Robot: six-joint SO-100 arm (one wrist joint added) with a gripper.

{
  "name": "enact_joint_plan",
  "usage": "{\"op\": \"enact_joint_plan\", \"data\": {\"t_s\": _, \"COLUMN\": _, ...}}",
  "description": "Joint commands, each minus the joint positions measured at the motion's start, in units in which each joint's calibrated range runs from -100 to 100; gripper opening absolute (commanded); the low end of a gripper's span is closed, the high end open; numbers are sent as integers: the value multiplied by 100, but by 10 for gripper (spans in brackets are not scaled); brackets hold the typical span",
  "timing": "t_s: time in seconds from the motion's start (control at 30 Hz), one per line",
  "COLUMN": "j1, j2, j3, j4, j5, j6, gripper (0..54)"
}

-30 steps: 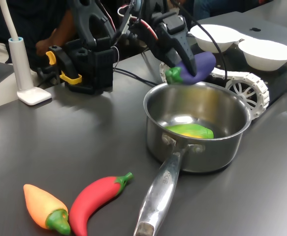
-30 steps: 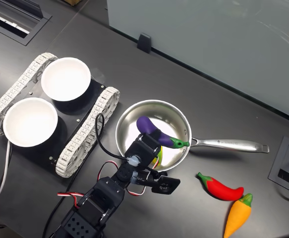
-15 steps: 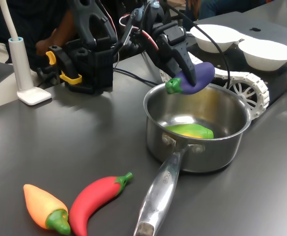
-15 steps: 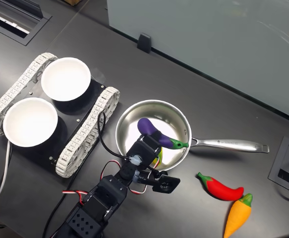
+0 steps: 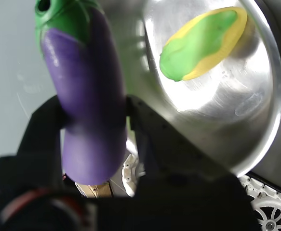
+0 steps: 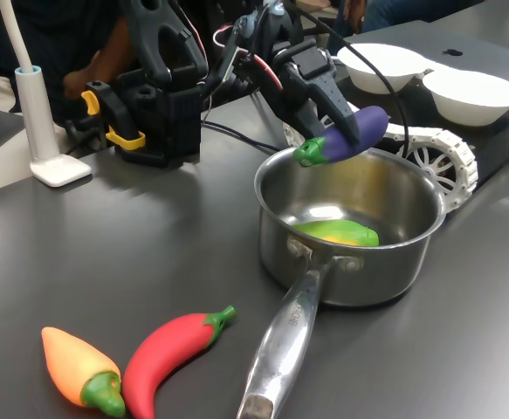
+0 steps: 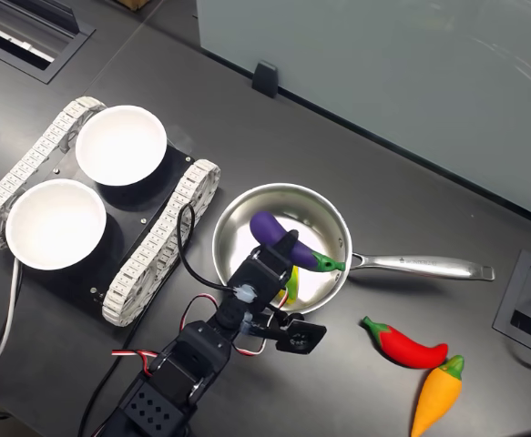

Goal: Pick up the brinjal and place them in the pan

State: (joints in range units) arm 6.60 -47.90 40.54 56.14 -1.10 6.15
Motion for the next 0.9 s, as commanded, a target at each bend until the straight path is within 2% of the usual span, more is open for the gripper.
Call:
{"op": "enact_joint_plan", "data": {"t_s": 0.0, "j1": -224, "j2": -723, "j3": -124, "j4": 198, "j5": 78, "j6": 40, "gripper": 210}}
{"op": "enact_joint_plan", "data": {"t_s": 0.37, "j1": -224, "j2": -1187, "j3": -179, "j4": 437, "j5": 10, "j6": 40, "gripper": 305}}
{"op": "enact_joint_plan", "data": {"t_s": 0.43, "j1": -236, "j2": -1246, "j3": -115, "j4": 505, "j5": -161, "j6": 40, "gripper": 395}}
{"op": "enact_joint_plan", "data": {"t_s": 0.53, "j1": -293, "j2": -1322, "j3": -61, "j4": 548, "j5": -142, "j6": 32, "gripper": 426}}
{"op": "enact_joint_plan", "data": {"t_s": 0.87, "j1": -465, "j2": -1625, "j3": 148, "j4": 556, "j5": -132, "j6": 32, "gripper": 451}}
